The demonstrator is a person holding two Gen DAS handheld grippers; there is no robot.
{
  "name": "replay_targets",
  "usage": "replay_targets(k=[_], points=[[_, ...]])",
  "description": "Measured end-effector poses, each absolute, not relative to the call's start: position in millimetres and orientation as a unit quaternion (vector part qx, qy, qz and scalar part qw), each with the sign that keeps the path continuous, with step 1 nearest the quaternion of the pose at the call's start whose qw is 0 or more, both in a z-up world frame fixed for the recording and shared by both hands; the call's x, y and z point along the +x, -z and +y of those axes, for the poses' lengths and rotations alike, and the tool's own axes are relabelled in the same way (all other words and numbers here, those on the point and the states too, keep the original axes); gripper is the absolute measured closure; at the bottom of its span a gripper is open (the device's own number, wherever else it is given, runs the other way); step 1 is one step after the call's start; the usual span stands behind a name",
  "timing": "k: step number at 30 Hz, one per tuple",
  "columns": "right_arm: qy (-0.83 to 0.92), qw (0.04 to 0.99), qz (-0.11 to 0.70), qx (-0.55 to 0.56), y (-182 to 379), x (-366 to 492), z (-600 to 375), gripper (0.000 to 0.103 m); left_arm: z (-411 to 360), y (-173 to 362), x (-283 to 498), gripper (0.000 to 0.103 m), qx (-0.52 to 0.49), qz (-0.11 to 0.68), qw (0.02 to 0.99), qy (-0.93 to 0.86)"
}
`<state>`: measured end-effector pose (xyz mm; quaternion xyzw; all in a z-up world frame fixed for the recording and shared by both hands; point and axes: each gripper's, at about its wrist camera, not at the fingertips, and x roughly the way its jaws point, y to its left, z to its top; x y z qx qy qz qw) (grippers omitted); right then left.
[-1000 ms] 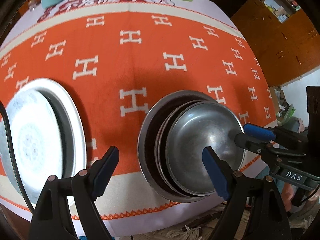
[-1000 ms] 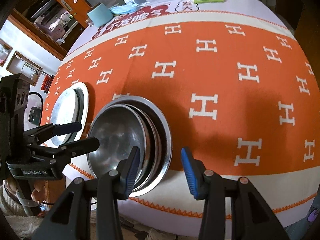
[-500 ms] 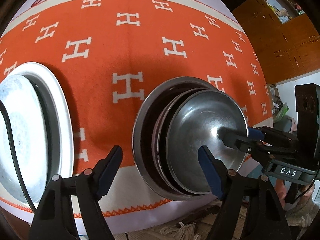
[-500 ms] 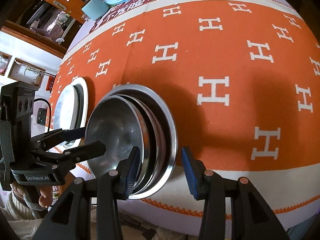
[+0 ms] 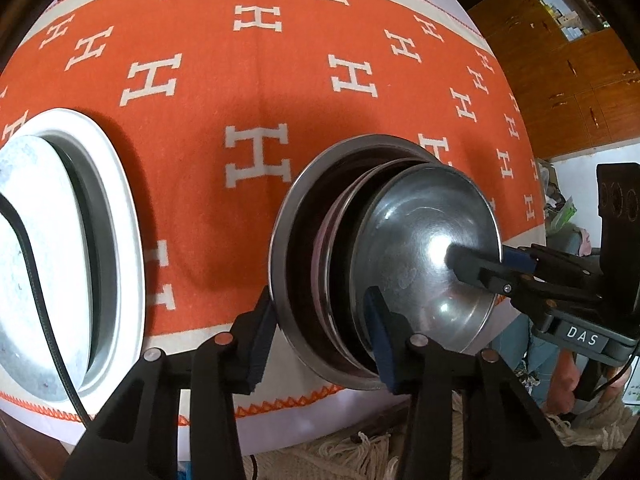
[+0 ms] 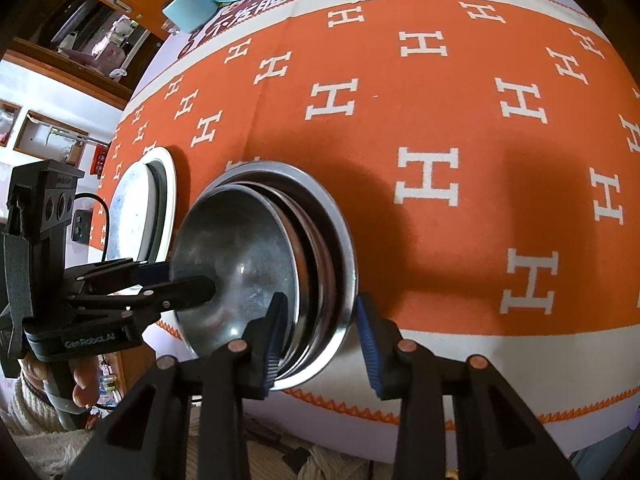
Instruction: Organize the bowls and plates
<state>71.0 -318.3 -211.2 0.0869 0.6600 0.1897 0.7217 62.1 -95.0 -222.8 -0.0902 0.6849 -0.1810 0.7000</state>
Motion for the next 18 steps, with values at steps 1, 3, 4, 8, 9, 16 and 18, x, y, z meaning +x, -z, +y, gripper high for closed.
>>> replay_targets(k=[1, 3, 4, 8, 9, 16, 18], points=[[-0.189, 0.722, 0.66, 0.087, 211.0, 70.9, -318.7, 0.069, -95.4, 222.9, 62.4, 0.061, -0.089, 0.686, 0.699, 0.182], [-0.187, 0.722, 0.66, 0.087, 211.2, 71.0, -318.6, 0.069, -95.6, 223.0, 62.5, 0.061, -0.086, 0.686, 0.699, 0.182], [-0.187, 0.723, 0.66, 0.087, 211.1, 71.0, -318.6, 0.07, -96.1, 223.1, 62.7, 0.061, -0.083, 0.687, 0.699, 0.181], [-0.178, 0.724, 0.662, 0.076, 210.4, 70.1, -316.3, 0.072, -98.8, 221.8, 62.2, 0.06, -0.075, 0.688, 0.7, 0.178], [-0.176, 0.725, 0.662, 0.073, 210.0, 69.7, -315.3, 0.072, -99.4, 221.3, 61.8, 0.06, -0.074, 0.688, 0.699, 0.178], [-0.162, 0.719, 0.673, 0.056, 209.5, 70.1, -310.8, 0.075, -97.9, 217.6, 59.6, 0.061, -0.072, 0.689, 0.7, 0.175], [-0.16, 0.717, 0.676, 0.058, 210.1, 70.4, -309.9, 0.076, -96.7, 216.5, 58.4, 0.061, -0.072, 0.688, 0.701, 0.174]])
